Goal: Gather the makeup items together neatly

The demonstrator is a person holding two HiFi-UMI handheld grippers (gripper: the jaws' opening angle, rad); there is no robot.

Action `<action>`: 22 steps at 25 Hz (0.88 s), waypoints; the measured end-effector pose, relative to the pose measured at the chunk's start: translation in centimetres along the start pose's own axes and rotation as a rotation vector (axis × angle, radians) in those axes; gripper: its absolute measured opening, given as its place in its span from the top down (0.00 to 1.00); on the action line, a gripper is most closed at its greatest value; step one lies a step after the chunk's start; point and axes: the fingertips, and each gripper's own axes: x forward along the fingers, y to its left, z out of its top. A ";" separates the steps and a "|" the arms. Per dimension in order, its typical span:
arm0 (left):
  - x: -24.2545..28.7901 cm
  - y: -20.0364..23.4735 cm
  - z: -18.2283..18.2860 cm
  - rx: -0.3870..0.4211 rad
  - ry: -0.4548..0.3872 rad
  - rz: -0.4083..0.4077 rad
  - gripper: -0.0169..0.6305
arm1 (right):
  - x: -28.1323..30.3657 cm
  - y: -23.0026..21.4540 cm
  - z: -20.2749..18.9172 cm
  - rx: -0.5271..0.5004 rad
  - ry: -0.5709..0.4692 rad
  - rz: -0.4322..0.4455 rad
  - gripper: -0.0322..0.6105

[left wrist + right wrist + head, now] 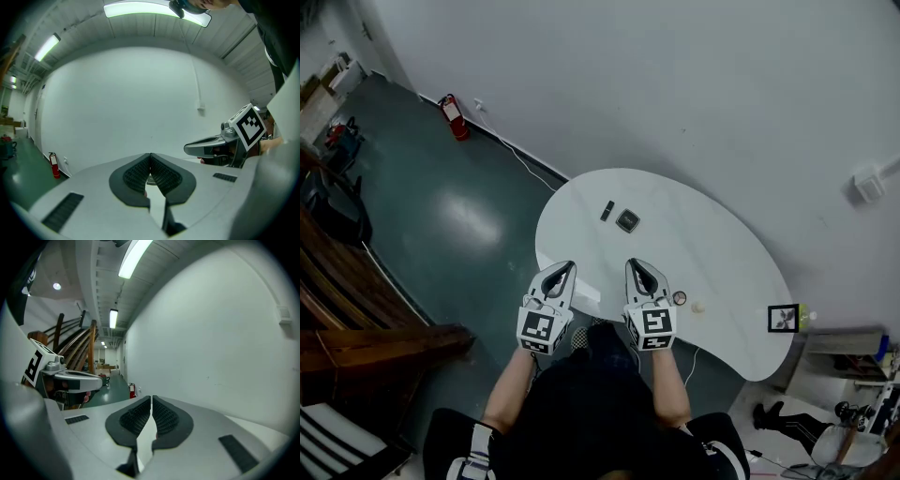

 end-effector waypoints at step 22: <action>12.3 9.5 -6.6 -0.115 0.151 0.139 0.95 | 19.3 -6.5 -5.2 -0.002 0.157 0.177 0.89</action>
